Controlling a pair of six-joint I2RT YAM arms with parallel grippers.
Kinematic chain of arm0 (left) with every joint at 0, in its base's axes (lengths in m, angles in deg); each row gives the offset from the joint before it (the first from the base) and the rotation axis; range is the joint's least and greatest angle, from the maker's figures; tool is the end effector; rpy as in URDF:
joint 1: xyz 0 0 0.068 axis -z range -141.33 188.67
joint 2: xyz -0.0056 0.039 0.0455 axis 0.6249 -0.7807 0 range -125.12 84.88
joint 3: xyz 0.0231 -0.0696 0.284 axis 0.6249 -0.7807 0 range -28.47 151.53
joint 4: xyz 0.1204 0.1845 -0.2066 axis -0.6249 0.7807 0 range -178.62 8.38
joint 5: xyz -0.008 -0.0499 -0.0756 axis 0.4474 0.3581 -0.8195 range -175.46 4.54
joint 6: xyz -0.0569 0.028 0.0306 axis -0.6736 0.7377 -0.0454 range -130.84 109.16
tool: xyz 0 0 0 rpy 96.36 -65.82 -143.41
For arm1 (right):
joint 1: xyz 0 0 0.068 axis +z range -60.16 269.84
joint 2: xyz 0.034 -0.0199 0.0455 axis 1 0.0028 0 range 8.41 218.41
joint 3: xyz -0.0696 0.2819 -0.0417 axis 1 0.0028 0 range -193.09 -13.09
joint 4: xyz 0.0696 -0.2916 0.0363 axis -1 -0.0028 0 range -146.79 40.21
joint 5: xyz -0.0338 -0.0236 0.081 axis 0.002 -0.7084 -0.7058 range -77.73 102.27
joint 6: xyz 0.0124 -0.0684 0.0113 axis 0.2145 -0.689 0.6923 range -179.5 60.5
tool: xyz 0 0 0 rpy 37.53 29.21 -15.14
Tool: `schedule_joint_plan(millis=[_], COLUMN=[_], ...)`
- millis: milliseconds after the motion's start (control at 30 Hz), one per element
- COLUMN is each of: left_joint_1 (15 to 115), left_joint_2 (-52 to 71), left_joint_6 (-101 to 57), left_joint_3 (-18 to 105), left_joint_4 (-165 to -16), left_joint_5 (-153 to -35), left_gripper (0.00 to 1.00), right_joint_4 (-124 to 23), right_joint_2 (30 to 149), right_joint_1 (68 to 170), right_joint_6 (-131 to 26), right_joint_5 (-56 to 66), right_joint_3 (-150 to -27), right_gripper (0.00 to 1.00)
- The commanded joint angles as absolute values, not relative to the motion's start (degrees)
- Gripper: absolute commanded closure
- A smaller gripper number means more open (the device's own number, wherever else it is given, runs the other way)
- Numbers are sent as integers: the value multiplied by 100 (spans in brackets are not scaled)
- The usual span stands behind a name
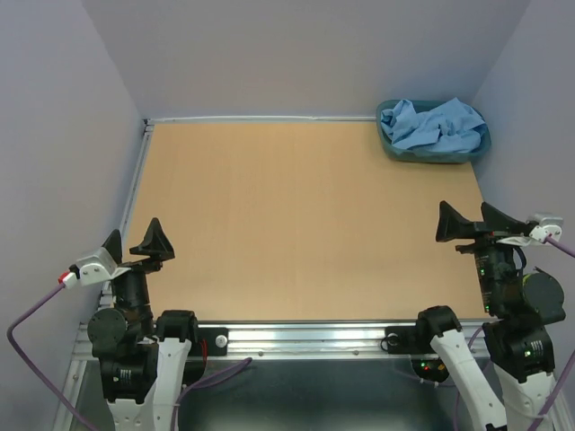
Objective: Fold and stack the long sleeve shirts
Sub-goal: Grab the shirt from the pile
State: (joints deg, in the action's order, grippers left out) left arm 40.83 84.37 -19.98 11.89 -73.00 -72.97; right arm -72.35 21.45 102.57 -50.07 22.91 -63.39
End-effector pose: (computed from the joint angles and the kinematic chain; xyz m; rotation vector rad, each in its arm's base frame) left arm 0.0366 0.0111 0.4000 -0.2627 1.1286 -0.0496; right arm 0.0621 0.0031 0.4330 0.1205 1.3161 0.2068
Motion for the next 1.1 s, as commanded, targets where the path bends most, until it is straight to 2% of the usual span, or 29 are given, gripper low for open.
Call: schedule_joint_plan(millis=[0, 300, 567, 700, 767, 900, 1067], left_joint_1=[4061, 4061, 4061, 4061, 4061, 4061, 4061], left_joint_2=[9024, 8155, 5969, 5185, 4930, 4621, 4752], left_joint_6=[-2033, -2445, -3025, -3211, -3228, -3448, -3237], left_joint_3=[1196, 1635, 2320, 2444, 2444, 2409, 2278], left_joint_4=[-7631, -7351, -6833, -6568, -6507, -6524, -6498], left_joint_5=[-7351, -7421, -7965, -8264, -8511, -8748, -9055], left_gripper=[1, 1, 1, 1, 1, 1, 1], right_joint_4=[-7158, -7185, -7246, -7272, -7334, -7536, -7782], right_joint_2=[2230, 3336, 5787, 7052, 7553, 9142, 10727], right_joint_1=[10232, 10232, 10241, 10232, 10223, 10093, 9126], right_joint_6=[-5185, -4826, -4053, -3613, -3498, -3331, -2866], right_joint_5=[1993, 2106, 1729, 1921, 2079, 3157, 2889], right_joint_3=[-6547, -6907, -7741, -8207, -8725, -9806, -11605], right_gripper=[0, 0, 0, 0, 0, 0, 0])
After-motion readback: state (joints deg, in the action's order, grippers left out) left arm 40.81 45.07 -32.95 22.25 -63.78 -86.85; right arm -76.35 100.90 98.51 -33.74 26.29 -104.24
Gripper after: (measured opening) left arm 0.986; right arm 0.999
